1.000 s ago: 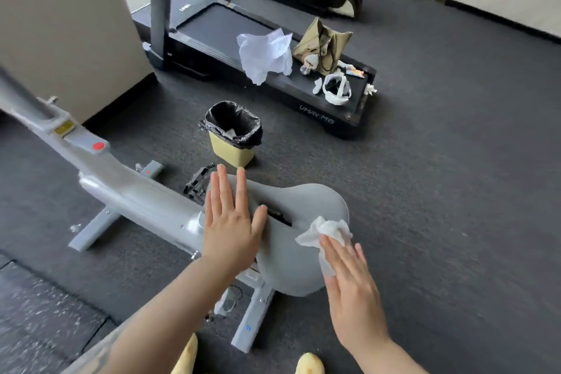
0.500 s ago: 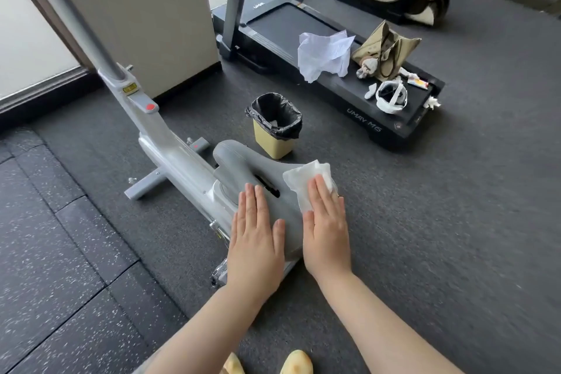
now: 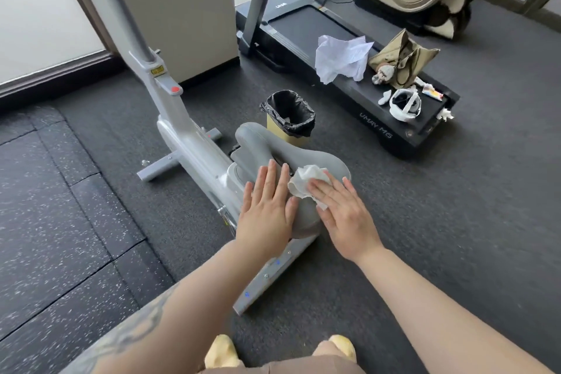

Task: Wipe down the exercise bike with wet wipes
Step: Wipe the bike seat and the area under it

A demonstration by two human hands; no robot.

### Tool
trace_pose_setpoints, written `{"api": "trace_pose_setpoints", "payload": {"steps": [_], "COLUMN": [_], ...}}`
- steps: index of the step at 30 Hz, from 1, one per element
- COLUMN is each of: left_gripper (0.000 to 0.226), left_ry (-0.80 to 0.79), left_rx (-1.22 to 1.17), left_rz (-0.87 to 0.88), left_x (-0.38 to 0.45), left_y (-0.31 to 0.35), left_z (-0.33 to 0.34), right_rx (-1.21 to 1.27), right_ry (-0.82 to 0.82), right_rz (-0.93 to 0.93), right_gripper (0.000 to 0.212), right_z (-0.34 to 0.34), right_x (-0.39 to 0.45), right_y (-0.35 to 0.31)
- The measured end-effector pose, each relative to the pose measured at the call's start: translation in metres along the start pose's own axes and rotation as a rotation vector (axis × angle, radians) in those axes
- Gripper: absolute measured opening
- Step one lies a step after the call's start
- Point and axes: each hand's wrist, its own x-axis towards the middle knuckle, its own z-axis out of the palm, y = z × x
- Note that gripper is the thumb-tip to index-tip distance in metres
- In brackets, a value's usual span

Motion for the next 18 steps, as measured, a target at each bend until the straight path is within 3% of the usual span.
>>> {"api": "trace_pose_setpoints", "payload": {"steps": [2,5,9,11,15,18], "left_gripper": [0.057,0.057,0.055,0.059,0.057,0.056], "left_ry": [0.004,0.002,0.058,0.025,-0.136,-0.157], "left_rx": [0.032,0.098,0.237,0.283,0.373,0.358], "left_rz": [-0.026,-0.062,0.062,0.219,0.579,0.643], "left_x": [-0.001,0.003,0.021,0.035,0.060,0.065], "left_y": [0.003,0.011,0.021,0.021,0.025,0.031], "left_z": [0.000,-0.001,0.002,-0.003,-0.015,-0.014], "right_rx": [0.077,0.400,0.843,0.990,1.212,1.332], "right_ry": [0.119,0.199,0.326,0.410,0.489,0.523], "right_rz": [0.124,0.577,0.895,0.950,0.854,0.836], "right_gripper": [0.043,0.041,0.043,0.047,0.046,0.048], "right_z": [0.001,-0.003,0.009,0.015,0.021,0.023], "right_x": [0.003,0.011,-0.001,-0.018,-0.032,-0.019], "right_y": [0.006,0.009,-0.018,-0.042,-0.066,-0.049]}}
